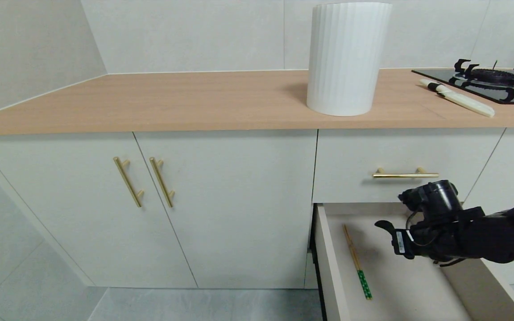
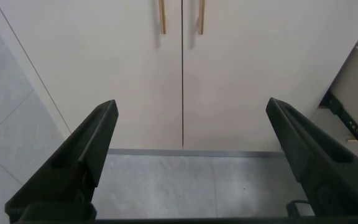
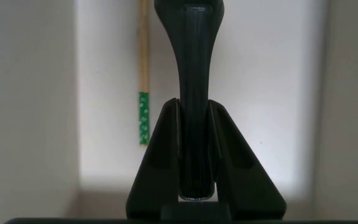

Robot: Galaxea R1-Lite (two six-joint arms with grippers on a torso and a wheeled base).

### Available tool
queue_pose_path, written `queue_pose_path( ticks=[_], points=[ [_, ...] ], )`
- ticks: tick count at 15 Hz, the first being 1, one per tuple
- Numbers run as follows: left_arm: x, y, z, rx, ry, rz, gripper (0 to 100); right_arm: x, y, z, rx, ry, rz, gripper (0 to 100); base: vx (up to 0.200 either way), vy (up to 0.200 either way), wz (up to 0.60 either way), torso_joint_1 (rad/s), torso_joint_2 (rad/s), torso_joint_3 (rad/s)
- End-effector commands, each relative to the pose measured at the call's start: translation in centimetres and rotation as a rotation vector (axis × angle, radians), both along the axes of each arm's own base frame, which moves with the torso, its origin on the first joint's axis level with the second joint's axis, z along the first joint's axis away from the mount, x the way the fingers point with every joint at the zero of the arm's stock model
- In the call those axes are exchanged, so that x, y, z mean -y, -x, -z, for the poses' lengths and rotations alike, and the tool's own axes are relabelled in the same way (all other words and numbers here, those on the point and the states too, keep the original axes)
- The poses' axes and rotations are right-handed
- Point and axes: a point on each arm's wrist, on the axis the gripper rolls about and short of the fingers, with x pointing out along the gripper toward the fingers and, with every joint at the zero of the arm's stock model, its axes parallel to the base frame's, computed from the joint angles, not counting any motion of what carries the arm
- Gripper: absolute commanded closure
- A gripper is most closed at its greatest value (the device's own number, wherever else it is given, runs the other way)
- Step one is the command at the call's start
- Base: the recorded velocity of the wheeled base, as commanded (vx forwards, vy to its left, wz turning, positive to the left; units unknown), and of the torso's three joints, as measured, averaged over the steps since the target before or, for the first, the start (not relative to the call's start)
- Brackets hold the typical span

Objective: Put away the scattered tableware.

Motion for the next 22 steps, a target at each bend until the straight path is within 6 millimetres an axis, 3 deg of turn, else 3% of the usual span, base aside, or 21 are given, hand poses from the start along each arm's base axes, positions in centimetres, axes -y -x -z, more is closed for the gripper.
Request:
queue_pose_path(
  ticks=[1, 4, 8, 16, 17, 22],
  points=[
    [0.0, 0.0, 0.0, 0.0, 0.0, -0.001, 0, -0.1, -0.8, 4.7, -0.077, 0.045, 0.02, 100, 0.0, 0.0, 0.0, 0.0, 0.0, 0.0],
    [0.0, 0.0, 0.0, 0.0, 0.0, -0.001, 0, -0.2, -1.6, 7.4, -0.079, 0.104, 0.06, 100, 0.0, 0.0, 0.0, 0.0, 0.0, 0.0],
    [0.0, 0.0, 0.0, 0.0, 0.0, -0.001, 0, -0.4, -2.0, 9.1, -0.073, 0.106, 0.064, 100, 0.0, 0.0, 0.0, 0.0, 0.0, 0.0],
    [0.0, 0.0, 0.0, 0.0, 0.0, -0.001, 0, -0.4, -2.3, 9.1, -0.05, 0.097, 0.068, 100, 0.0, 0.0, 0.0, 0.0, 0.0, 0.0],
    [0.0, 0.0, 0.0, 0.0, 0.0, -0.001, 0, -0.3, -2.3, 9.1, -0.051, 0.099, 0.069, 0, 0.0, 0.0, 0.0, 0.0, 0.0, 0.0],
    [0.0, 0.0, 0.0, 0.0, 0.0, -0.001, 0, -0.4, -2.3, 9.0, -0.047, 0.095, 0.069, 0, 0.0, 0.0, 0.0, 0.0, 0.0, 0.0]
  ],
)
